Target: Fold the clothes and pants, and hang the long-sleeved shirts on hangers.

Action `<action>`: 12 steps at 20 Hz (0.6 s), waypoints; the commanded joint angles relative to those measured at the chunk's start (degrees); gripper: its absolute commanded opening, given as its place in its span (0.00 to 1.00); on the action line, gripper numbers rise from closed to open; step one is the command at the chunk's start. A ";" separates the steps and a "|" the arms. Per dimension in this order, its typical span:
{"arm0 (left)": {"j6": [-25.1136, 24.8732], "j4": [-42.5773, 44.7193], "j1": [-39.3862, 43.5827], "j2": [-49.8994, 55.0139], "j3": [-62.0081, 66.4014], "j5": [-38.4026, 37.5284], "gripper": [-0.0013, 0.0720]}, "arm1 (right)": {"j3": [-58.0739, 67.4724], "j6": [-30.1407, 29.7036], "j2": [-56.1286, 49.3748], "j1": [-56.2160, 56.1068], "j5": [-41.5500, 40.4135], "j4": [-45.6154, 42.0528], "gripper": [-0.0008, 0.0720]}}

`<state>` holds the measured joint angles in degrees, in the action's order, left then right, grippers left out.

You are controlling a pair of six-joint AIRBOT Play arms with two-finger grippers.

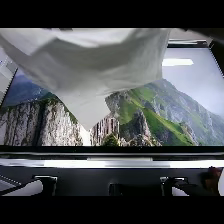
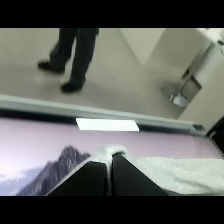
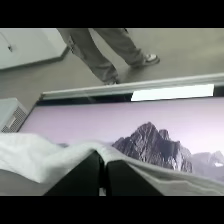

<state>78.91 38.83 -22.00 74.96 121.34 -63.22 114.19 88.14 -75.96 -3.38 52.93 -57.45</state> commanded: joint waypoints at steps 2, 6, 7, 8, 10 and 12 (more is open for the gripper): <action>7.45 10.51 -4.24 -17.38 0.70 5.09 0.04 | 7.32 0.61 8.83 0.00 8.26 -2.43 0.05; 17.00 28.94 -7.65 -33.88 -4.59 1.29 0.04 | 7.32 7.52 20.17 -0.04 13.97 -2.84 0.05; 18.99 31.95 -7.67 -35.80 -4.59 0.39 0.04 | 7.32 11.21 22.05 -0.04 14.62 -3.85 0.05; 19.74 33.09 -7.65 -36.59 -4.59 0.07 0.04 | 7.32 14.71 23.30 -0.04 15.23 -4.72 0.05; 19.69 32.98 -7.65 -35.32 -4.59 0.07 0.04 | 7.13 19.39 23.43 -0.04 16.96 -5.46 0.05; 16.83 28.33 -7.61 -30.58 -4.59 0.15 0.04 | 5.81 20.68 20.92 -0.04 20.31 -5.81 0.05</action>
<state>96.23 67.29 -29.30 42.59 117.08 -62.59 120.92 103.18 -54.70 -3.38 68.60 -61.82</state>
